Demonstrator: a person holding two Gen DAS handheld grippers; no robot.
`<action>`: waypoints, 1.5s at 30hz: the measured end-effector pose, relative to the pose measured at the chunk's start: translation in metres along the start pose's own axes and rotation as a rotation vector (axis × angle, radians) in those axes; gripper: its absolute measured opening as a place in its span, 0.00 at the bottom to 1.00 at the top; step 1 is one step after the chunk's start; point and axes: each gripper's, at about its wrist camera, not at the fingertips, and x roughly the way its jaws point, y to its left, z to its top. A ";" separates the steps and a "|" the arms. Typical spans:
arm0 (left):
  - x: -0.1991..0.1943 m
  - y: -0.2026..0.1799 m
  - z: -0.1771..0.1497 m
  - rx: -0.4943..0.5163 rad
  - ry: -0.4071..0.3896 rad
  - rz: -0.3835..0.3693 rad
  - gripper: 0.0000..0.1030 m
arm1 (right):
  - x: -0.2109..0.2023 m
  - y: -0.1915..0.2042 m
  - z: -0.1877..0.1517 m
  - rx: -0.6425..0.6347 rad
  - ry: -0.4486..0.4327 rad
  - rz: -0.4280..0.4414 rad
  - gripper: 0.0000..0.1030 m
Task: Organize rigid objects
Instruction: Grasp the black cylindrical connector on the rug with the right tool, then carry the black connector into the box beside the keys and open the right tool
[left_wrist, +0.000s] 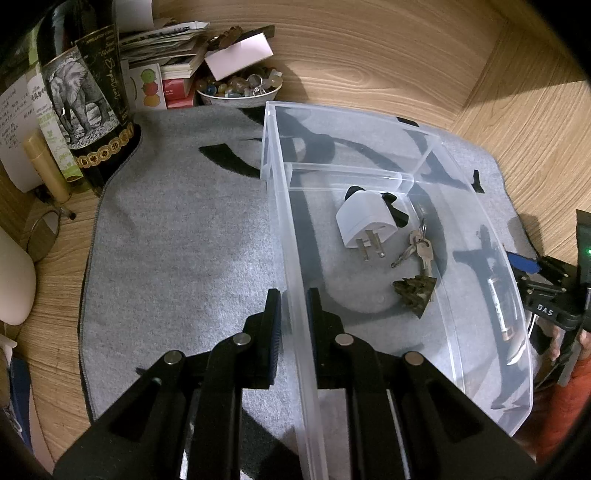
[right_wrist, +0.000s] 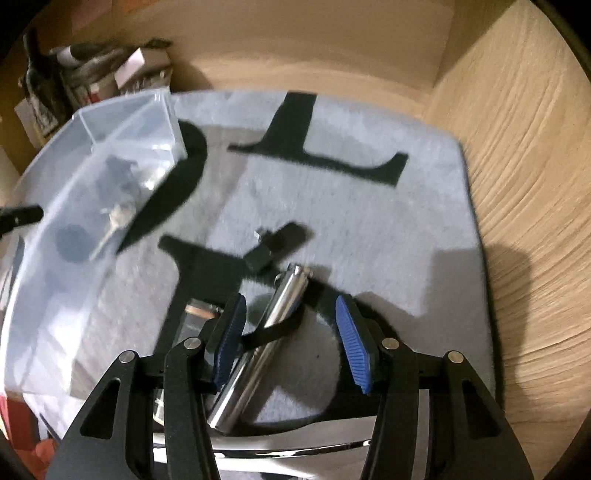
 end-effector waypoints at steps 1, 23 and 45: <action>0.000 0.000 -0.001 0.001 0.000 0.000 0.11 | 0.001 0.000 0.000 0.000 0.003 0.009 0.37; 0.000 0.001 -0.001 0.001 -0.001 -0.002 0.11 | -0.054 0.006 0.024 0.060 -0.270 0.046 0.15; -0.001 0.002 -0.001 0.000 -0.002 -0.003 0.11 | -0.090 0.119 0.077 -0.190 -0.425 0.202 0.15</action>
